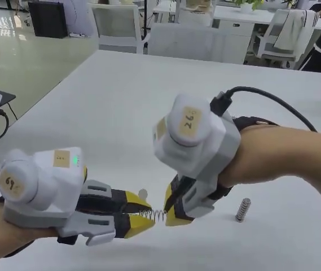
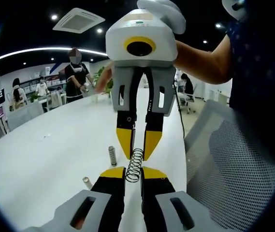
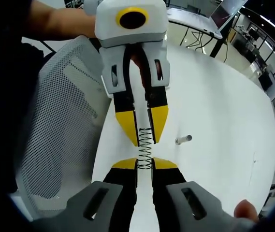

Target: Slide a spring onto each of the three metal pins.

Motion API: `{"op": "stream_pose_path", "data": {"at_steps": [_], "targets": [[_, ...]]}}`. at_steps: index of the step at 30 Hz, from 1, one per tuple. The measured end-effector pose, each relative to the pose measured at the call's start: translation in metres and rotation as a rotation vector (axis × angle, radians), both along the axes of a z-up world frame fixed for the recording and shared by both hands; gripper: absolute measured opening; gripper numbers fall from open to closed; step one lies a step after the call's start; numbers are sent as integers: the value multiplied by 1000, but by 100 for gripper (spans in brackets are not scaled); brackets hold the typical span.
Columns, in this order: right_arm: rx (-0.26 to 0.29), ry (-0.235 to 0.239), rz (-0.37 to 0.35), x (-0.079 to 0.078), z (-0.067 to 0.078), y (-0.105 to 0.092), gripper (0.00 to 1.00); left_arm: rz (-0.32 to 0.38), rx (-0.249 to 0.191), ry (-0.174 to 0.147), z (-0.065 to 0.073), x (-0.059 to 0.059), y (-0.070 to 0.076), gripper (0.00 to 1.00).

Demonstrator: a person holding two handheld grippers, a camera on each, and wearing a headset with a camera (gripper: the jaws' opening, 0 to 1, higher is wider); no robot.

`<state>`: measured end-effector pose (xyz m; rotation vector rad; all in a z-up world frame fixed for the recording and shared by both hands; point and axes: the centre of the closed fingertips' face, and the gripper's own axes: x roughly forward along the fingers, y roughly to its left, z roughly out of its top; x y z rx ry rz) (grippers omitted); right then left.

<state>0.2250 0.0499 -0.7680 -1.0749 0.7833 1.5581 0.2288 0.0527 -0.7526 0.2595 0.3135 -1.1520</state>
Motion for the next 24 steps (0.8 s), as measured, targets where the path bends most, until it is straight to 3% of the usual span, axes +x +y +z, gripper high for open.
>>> {"op": "stream_pose_path", "data": {"at_steps": [13,24], "targets": [[2,5,1,0,-1,0,10,-16,-9,7,2,-3,-1,3],[-1,19,-7,-1,-8,-2,11,-27,-28,-7,12,-6,-4,3]]}}
